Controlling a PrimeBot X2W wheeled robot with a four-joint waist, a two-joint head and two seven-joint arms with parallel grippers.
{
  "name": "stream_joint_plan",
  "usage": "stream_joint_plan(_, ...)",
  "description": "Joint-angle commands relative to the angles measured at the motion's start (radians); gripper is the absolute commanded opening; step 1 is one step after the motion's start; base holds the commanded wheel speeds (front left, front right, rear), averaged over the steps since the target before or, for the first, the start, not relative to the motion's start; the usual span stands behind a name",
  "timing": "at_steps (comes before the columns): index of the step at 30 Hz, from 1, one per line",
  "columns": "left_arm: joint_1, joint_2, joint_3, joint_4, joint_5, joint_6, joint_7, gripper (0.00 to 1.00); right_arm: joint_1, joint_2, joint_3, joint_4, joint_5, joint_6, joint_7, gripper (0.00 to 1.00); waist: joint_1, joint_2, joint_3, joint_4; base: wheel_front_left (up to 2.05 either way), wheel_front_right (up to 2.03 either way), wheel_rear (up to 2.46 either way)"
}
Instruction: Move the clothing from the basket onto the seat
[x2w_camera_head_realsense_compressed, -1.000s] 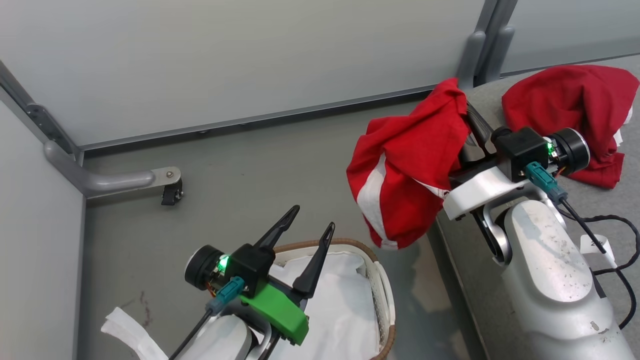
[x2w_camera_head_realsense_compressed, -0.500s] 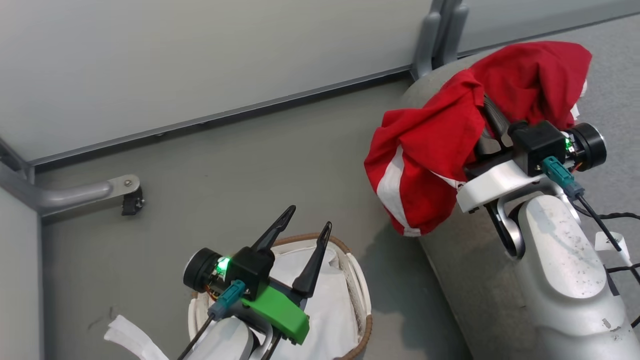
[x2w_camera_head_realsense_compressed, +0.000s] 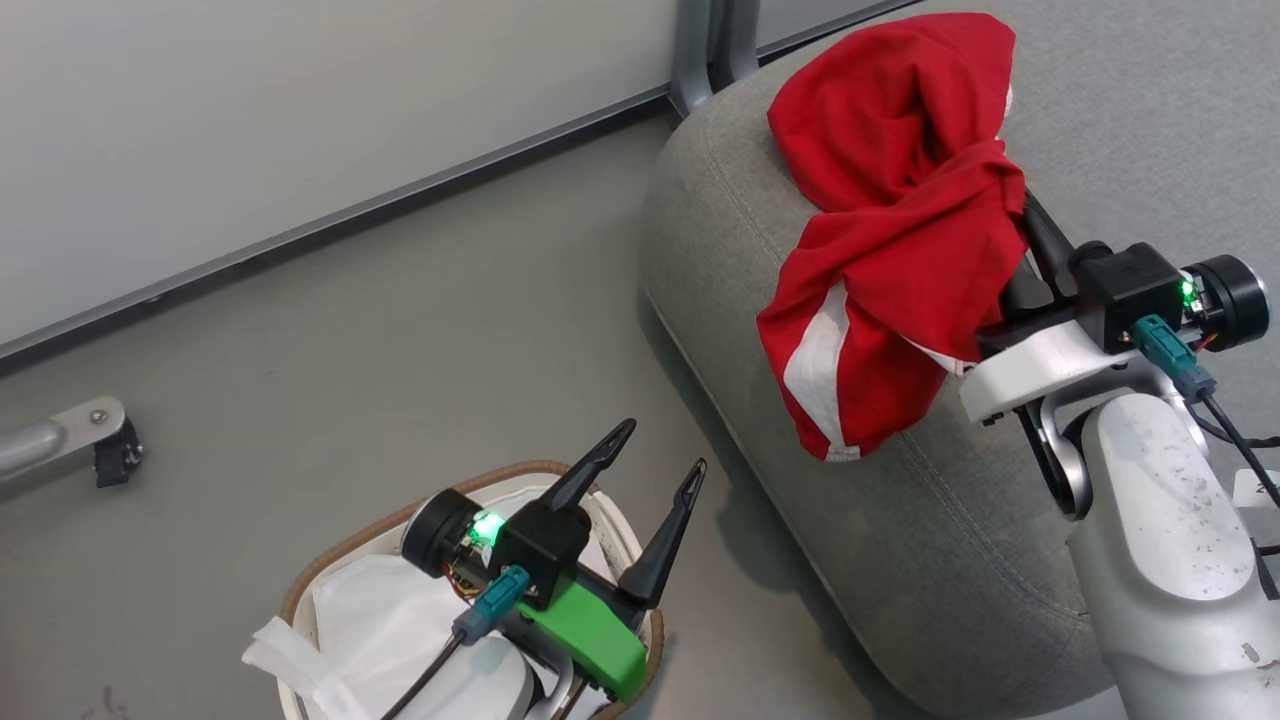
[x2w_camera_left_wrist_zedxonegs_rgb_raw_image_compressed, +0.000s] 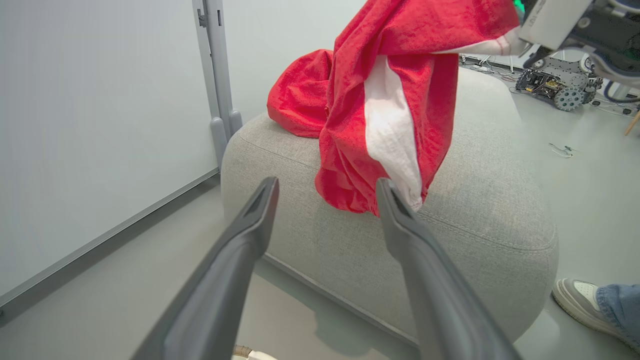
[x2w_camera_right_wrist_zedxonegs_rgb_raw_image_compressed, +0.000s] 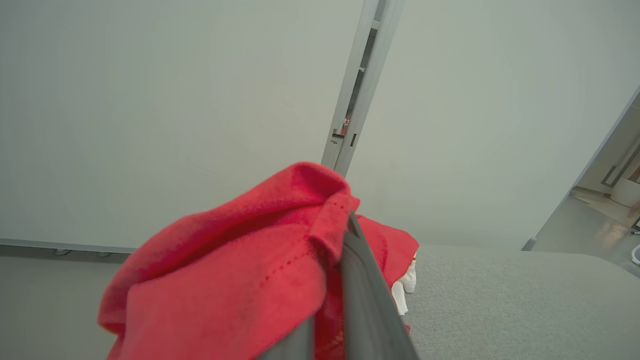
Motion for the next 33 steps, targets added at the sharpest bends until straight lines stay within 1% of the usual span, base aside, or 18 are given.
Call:
stream_joint_plan(1, -0.02, 0.012, -0.002, 0.0, -0.006, -0.003, -0.001, 1.0, 0.002, -0.005, -0.003, -0.002, -0.004, -0.001, -0.002, 0.0, 0.0, -0.0001, 0.026, -0.028, 0.0, 0.0, 0.0)
stream_joint_plan(7, -0.038, 0.02, -0.029, -0.006, -0.008, -0.003, -0.001, 1.0, -0.075, -0.056, -0.03, 0.0, -0.018, -0.001, -0.002, 0.0, 0.0, -0.0001, 0.061, -0.004, 0.0, 0.0, 0.0)
stream_joint_plan(11, -0.054, 0.026, -0.038, -0.015, -0.005, -0.003, -0.001, 1.0, -0.15, -0.126, -0.073, 0.008, -0.039, -0.001, -0.002, 0.0, 0.0, -0.0001, 0.1, 0.038, 0.0, 0.0, 0.0)
stream_joint_plan(14, -0.073, 0.037, -0.041, -0.02, 0.002, -0.003, -0.001, 1.0, -0.216, -0.193, -0.103, 0.046, -0.03, -0.001, -0.002, 0.0, 0.0, -0.0001, 0.14, 0.076, 0.0, 0.0, 0.0)
stream_joint_plan(16, -0.09, 0.041, -0.047, -0.022, 0.006, -0.003, -0.001, 1.0, -0.249, -0.235, -0.128, 0.08, -0.045, -0.001, -0.002, 0.0, 0.0, -0.0001, 0.17, 0.102, 0.0, 0.0, 0.0)
stream_joint_plan(21, -0.134, 0.05, -0.052, -0.035, 0.023, -0.003, -0.001, 1.0, -0.332, -0.313, -0.222, 0.177, -0.049, -0.001, -0.002, 0.0, 0.0, -0.0001, 0.26, 0.165, 0.0, 0.0, 0.0)
stream_joint_plan(26, -0.171, 0.061, -0.046, -0.056, 0.039, -0.003, -0.001, 1.0, -0.374, -0.345, -0.269, 0.256, -0.072, -0.001, -0.002, 0.0, 0.0, -0.0001, 0.35, 0.196, 0.0, 0.0, 0.0)
stream_joint_plan(31, -0.206, 0.072, -0.052, -0.069, 0.055, -0.003, -0.001, 1.0, -0.382, -0.351, -0.357, 0.331, -0.092, -0.001, -0.002, 0.0, 0.0, -0.0001, 0.422, 0.209, 0.0, 0.0, 0.0)
stream_joint_plan(33, -0.216, 0.075, -0.046, -0.071, 0.063, -0.003, -0.001, 1.0, -0.375, -0.341, -0.405, 0.354, -0.101, -0.001, -0.002, 0.0, 0.0, -0.0001, 0.446, 0.207, 0.0, 0.0, 0.0)
